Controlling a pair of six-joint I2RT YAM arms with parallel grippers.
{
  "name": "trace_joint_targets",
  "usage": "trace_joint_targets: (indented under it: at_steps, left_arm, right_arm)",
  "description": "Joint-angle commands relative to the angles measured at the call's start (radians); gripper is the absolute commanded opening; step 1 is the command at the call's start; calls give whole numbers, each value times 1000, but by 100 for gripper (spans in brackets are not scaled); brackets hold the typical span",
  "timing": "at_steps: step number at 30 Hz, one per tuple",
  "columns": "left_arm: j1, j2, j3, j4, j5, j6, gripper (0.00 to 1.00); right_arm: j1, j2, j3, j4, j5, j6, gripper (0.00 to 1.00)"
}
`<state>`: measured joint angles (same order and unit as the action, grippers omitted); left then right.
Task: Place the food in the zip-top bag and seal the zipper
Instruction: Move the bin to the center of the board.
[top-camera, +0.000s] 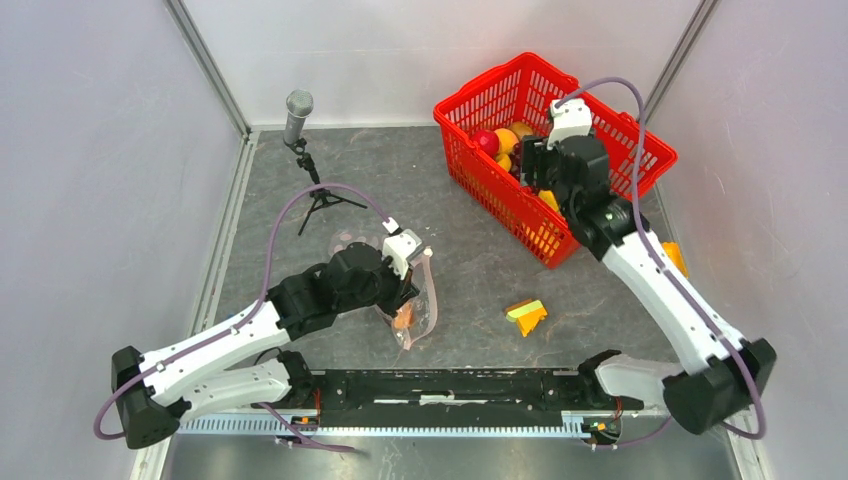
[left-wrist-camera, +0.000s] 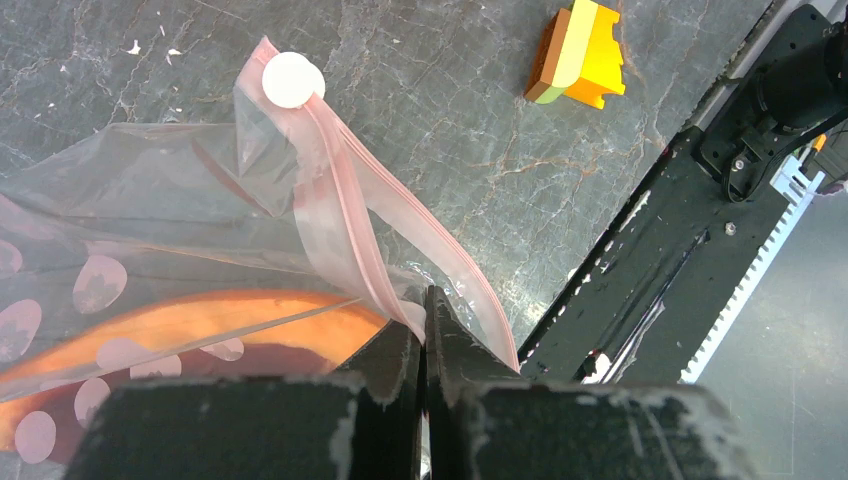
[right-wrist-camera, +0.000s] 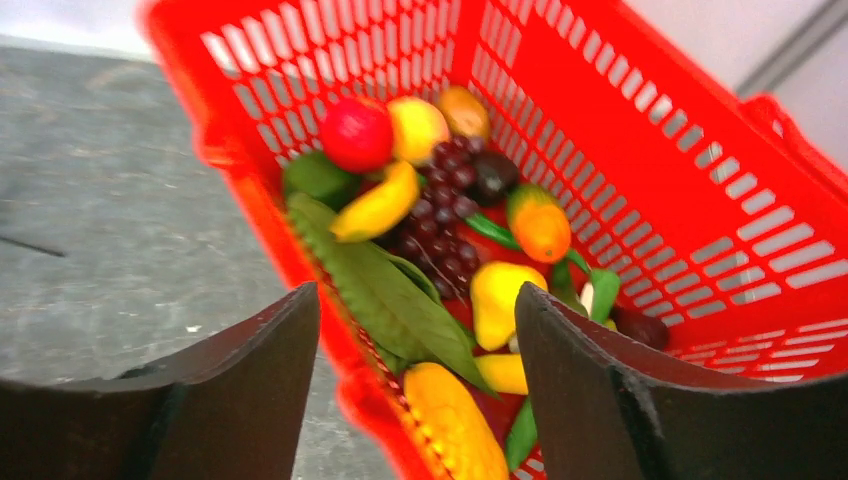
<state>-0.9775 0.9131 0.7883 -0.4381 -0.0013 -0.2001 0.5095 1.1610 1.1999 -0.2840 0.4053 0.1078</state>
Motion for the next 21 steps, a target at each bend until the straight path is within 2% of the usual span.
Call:
trace_joint_targets:
  at_steps: [1, 5, 9, 12, 14, 21]
  left_arm:
    - [-3, 4, 48, 4, -28, -23, 2]
    - [-2, 6, 45, 4, -19, -18, 2]
    - [-2, 3, 43, -2, -12, -17, 2]
    - [-2, -8, 37, -10, -26, -16, 2]
    - [-2, -18, 29, -8, -37, -13, 2]
    - [-3, -43, 23, -22, -57, -4, 2]
  right_arm:
    - [-154, 104, 71, -32, -170, -25, 80]
    - [-313, 243, 100, -40, -344, 2, 80]
    - [-366, 387, 206, -170, -362, -56, 82]
    - [-364, 426, 190, -238, -497, -100, 81]
    - [-345, 400, 120, -217, -596, -133, 81]
    - [-173, 350, 51, -182, -644, -147, 82]
